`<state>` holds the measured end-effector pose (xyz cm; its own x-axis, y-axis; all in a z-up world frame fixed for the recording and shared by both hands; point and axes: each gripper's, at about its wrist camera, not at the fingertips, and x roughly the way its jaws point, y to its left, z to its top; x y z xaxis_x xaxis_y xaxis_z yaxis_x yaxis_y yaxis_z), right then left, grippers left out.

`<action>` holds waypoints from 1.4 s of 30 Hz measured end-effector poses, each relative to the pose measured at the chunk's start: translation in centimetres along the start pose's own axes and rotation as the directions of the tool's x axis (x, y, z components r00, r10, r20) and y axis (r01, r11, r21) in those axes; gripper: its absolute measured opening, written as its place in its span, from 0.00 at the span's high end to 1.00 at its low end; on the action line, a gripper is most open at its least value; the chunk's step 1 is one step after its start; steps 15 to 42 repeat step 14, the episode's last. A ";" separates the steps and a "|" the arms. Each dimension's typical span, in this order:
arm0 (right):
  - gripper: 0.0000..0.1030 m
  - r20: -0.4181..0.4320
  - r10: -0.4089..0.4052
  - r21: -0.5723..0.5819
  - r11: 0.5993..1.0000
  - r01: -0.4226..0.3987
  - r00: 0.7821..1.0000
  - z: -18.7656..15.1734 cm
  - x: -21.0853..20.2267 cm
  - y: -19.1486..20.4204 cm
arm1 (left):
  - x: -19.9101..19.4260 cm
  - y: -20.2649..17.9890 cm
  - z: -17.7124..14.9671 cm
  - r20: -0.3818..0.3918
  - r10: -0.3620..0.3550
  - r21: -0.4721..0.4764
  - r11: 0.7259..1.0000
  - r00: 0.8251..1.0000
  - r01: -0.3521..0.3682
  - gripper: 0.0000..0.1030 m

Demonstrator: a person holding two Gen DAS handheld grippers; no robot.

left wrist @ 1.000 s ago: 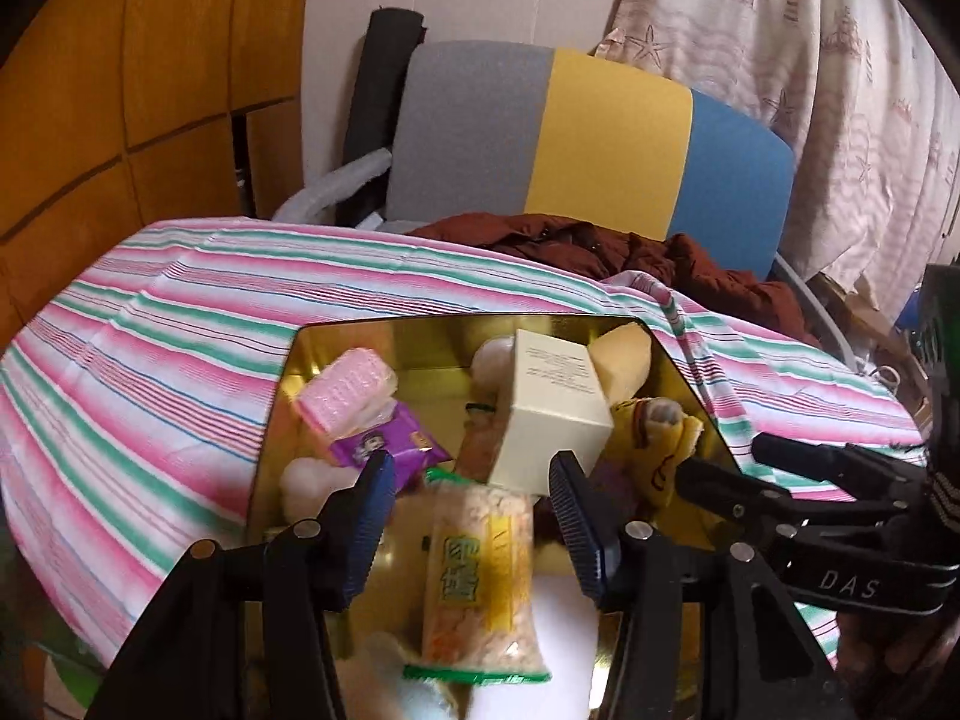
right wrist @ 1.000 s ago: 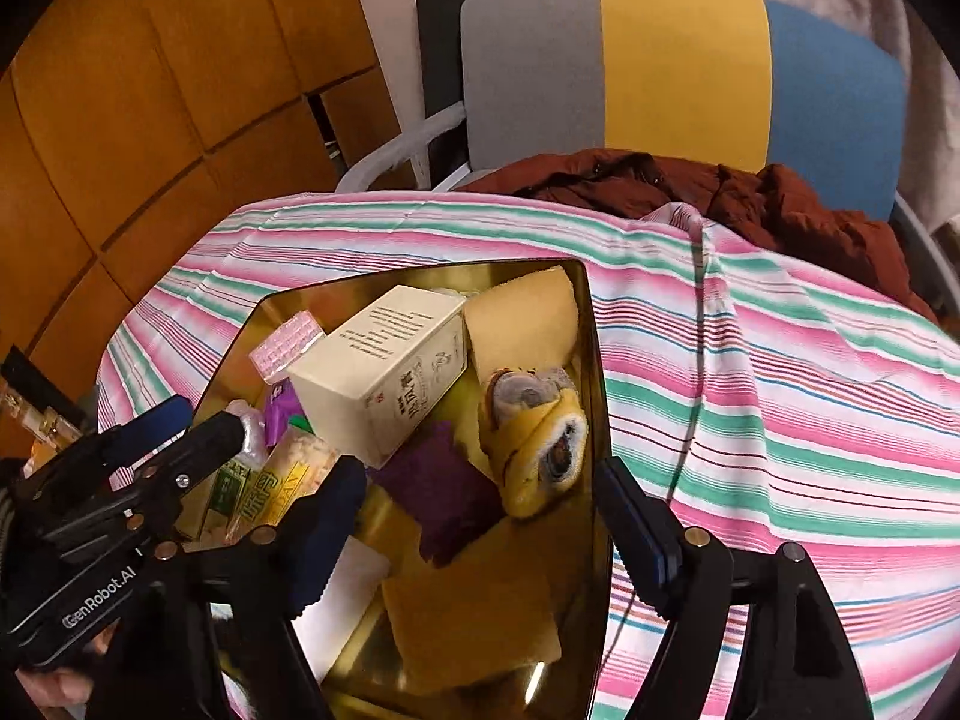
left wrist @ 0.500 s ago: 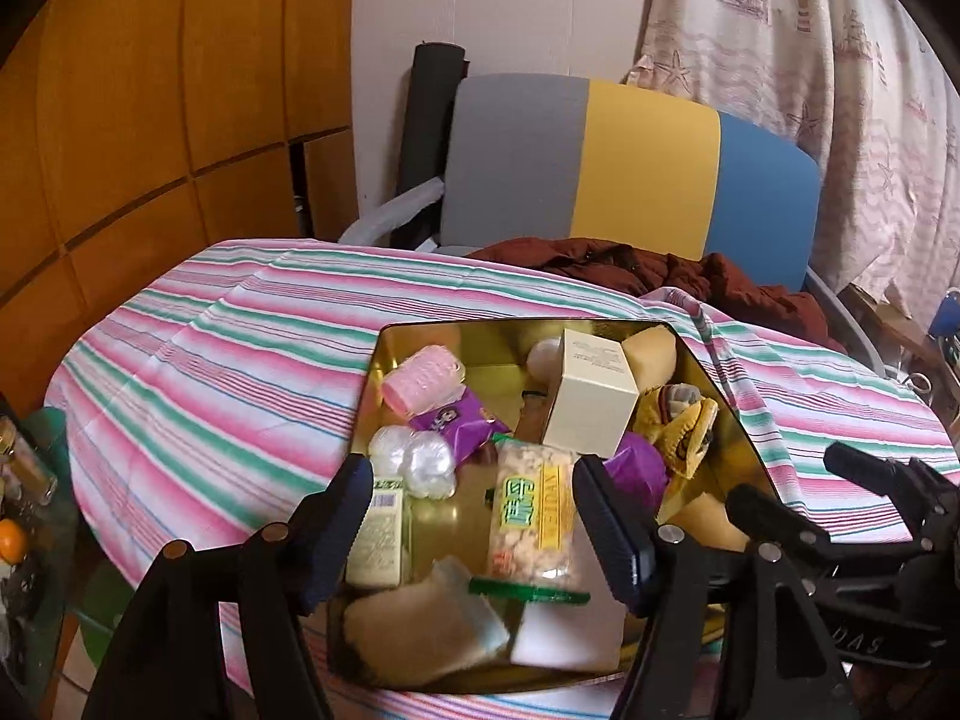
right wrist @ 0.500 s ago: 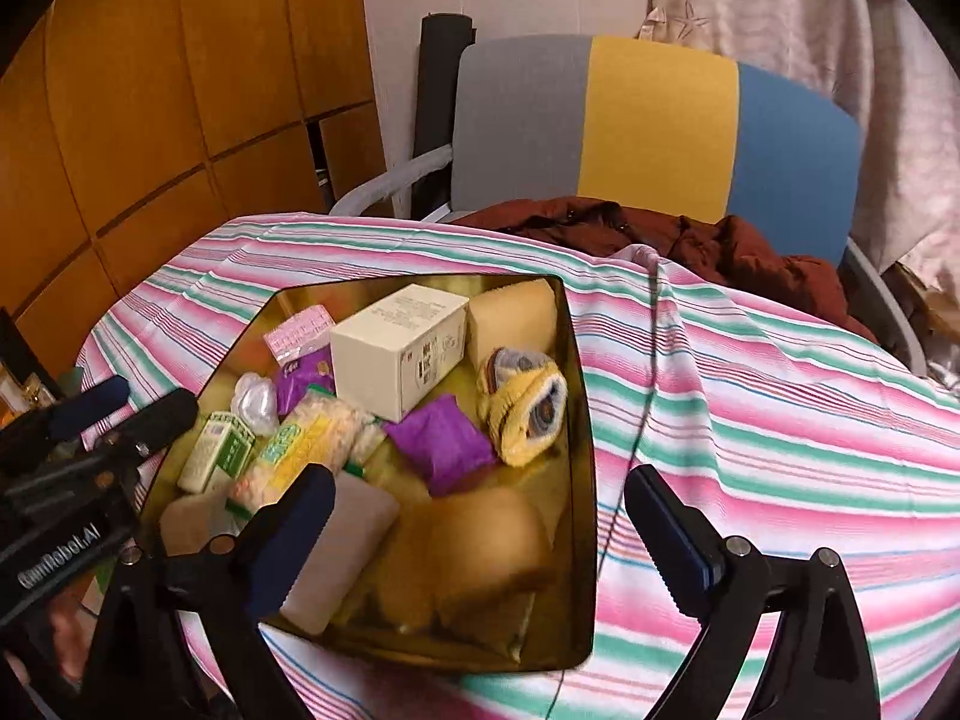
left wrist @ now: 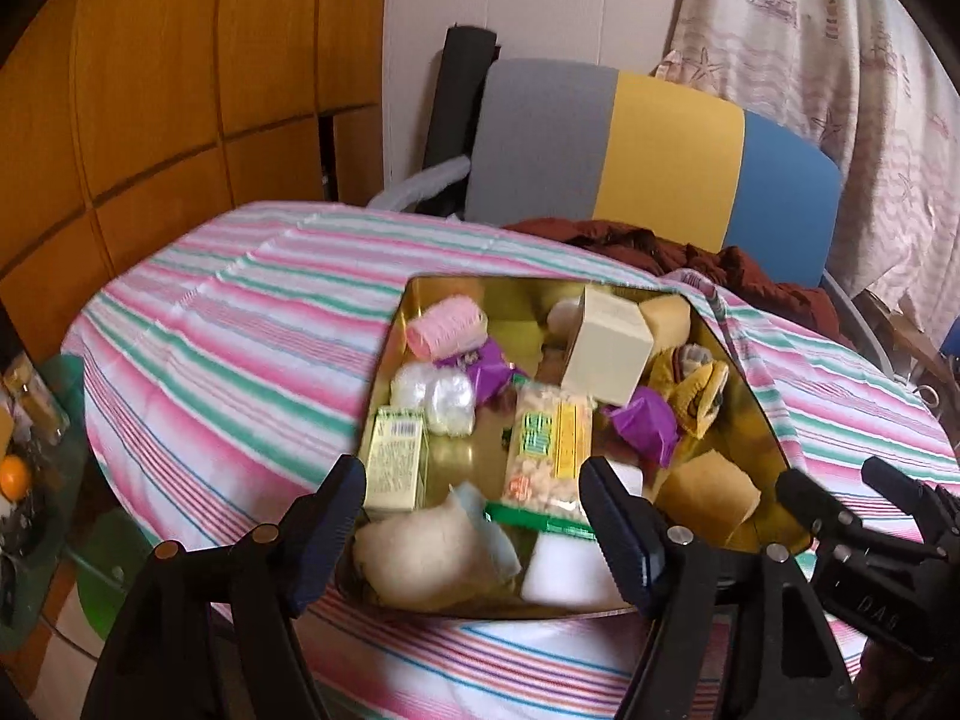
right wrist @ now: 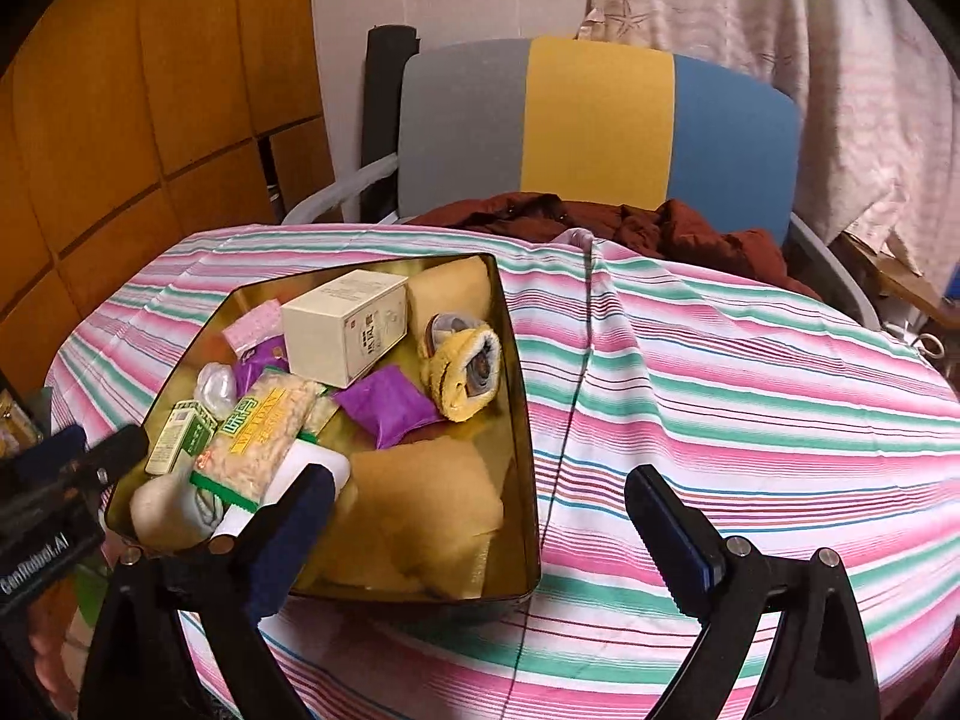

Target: Organize objects

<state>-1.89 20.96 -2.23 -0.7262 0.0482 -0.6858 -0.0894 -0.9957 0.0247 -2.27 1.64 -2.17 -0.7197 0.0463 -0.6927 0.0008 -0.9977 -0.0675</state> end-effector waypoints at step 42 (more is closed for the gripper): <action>0.03 0.016 0.009 0.001 1.000 -0.009 1.000 0.0 -0.1 0.1 | -0.7 0.2 -0.1 0.063 -0.010 0.013 1.000 0.998 0.009 0.36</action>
